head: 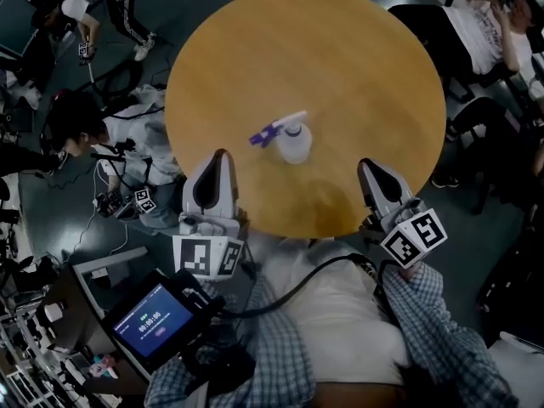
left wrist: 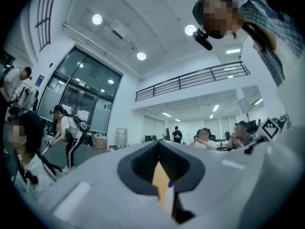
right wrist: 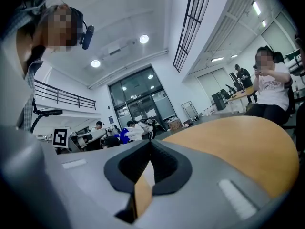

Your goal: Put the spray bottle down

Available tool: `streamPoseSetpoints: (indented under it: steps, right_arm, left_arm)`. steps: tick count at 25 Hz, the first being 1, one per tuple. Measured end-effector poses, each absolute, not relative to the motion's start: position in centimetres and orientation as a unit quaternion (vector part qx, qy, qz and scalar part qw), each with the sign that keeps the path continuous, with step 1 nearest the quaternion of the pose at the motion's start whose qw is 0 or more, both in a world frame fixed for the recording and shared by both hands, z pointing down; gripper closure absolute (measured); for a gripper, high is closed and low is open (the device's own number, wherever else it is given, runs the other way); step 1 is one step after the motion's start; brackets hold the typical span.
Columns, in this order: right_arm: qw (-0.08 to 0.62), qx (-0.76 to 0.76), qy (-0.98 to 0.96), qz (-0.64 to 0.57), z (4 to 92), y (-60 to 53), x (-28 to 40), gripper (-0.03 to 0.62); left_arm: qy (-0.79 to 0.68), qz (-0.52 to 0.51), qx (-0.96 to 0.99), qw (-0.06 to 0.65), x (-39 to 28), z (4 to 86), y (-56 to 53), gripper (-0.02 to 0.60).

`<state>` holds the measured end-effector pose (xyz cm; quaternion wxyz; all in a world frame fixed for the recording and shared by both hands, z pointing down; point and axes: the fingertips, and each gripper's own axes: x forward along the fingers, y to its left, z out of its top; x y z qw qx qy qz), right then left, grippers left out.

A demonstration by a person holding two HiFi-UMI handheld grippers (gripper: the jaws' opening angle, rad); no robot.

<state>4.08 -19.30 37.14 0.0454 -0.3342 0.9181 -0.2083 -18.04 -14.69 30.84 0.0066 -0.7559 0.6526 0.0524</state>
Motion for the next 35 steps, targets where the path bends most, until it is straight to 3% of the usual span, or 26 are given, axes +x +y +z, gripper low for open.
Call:
streamPoseSetpoints:
  steps: [4,9,35]
  right_arm:
    - [0.052,-0.327,0.922,-0.200,36.9,-19.9,3.6,0.588]
    - [0.066,-0.320,0.928,-0.181,35.5,-20.4,2.9,0.588]
    - [0.066,-0.317,0.929,-0.177,35.1,-19.8,2.0,0.588]
  left_arm:
    - [0.614,0.076,-0.786,-0.011,-13.8,30.0,-15.3,0.579]
    - [0.560,0.020,-0.828,0.005,-9.2,31.8,-15.6,0.579]
    - [0.557,0.048,-0.828,-0.041,-8.3,32.4,-16.5,0.578]
